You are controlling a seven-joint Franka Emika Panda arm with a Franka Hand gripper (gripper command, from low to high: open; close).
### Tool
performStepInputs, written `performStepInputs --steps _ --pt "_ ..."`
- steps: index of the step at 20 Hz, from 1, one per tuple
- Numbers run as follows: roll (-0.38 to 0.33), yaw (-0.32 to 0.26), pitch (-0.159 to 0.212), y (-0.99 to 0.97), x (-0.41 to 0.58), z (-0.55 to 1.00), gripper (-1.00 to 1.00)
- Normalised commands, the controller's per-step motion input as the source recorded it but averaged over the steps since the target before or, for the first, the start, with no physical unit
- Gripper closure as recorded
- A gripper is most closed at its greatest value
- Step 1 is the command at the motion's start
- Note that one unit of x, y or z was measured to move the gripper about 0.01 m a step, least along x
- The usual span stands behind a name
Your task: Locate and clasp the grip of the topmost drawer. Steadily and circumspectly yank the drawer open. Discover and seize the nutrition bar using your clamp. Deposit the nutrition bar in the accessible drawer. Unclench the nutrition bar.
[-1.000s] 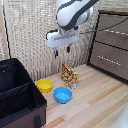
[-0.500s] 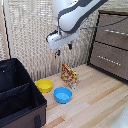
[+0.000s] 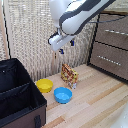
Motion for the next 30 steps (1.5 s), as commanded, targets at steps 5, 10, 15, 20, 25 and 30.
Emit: performStepInputs --steps 5,10,15,20,25,30 --pt "-0.360 0.097 0.053 0.00 0.009 0.12 -1.00" --pt "-0.370 0.073 0.091 0.00 0.000 0.03 -1.00" --pt "-0.375 0.079 0.048 0.00 0.027 0.03 -1.00" --pt "-0.366 0.105 0.009 0.00 0.022 0.10 -1.00" --pt "-0.305 0.129 -0.007 -0.11 0.000 0.13 -1.00" --pt "-0.214 0.133 -0.112 -0.37 -0.042 0.09 -1.00"
